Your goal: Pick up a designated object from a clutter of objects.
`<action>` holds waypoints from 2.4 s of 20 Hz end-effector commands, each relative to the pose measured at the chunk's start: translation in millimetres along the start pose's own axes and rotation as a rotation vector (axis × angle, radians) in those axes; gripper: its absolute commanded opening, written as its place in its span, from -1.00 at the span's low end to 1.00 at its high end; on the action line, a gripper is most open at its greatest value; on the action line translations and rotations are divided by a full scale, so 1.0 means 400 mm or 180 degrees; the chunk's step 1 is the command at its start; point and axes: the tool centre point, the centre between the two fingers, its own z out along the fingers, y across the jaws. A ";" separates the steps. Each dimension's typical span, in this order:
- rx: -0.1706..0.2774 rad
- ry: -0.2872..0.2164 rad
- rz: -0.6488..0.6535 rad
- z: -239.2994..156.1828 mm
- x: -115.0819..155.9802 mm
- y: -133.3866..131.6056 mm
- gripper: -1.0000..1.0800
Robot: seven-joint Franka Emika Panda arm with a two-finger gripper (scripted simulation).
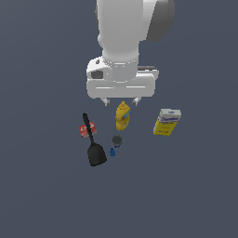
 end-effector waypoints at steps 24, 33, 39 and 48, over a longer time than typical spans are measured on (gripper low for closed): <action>0.0080 -0.0104 0.0455 0.072 0.013 0.031 0.92; 0.0064 -0.0092 0.1123 0.170 0.054 0.047 0.92; 0.0043 -0.0078 0.1655 0.252 0.080 0.060 0.92; 0.0003 -0.0046 0.2450 0.377 0.109 0.083 0.92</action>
